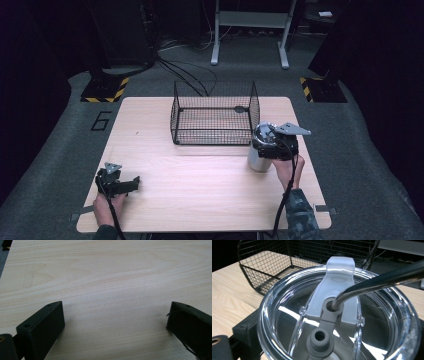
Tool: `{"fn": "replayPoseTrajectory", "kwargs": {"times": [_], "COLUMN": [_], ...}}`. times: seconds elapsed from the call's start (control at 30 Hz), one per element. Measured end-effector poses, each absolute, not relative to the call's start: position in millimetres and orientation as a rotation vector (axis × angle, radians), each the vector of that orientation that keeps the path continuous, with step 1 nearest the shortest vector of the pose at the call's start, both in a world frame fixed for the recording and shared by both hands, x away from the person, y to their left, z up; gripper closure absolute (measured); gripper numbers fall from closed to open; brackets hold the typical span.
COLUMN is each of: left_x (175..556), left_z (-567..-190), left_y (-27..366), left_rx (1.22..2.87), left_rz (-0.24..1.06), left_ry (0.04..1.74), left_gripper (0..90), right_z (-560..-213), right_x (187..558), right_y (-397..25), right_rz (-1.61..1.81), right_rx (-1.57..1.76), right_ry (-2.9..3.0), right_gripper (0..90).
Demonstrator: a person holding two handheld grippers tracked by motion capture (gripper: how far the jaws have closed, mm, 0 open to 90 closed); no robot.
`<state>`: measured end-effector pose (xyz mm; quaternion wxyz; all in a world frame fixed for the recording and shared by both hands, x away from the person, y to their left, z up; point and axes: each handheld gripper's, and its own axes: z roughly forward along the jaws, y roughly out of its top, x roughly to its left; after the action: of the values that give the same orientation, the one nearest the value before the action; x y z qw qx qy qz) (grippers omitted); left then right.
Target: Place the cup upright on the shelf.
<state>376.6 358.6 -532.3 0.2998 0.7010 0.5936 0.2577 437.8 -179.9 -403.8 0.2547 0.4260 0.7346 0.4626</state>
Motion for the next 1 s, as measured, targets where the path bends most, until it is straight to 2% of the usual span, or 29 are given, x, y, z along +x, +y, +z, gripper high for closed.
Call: {"fn": "replayPoseTrajectory", "kwargs": {"times": [1.0], "left_x": [376], "left_z": [-532], "left_y": [359], "left_rx": [1.879], "left_rz": [0.685], "left_ry": [1.569], "left_gripper": [1.1], "right_z": [-377], "right_x": [439], "right_y": [-143], "right_rz": [1.29], "right_rx": [1.039], "right_ry": [2.098], "right_gripper": [3.4]}}
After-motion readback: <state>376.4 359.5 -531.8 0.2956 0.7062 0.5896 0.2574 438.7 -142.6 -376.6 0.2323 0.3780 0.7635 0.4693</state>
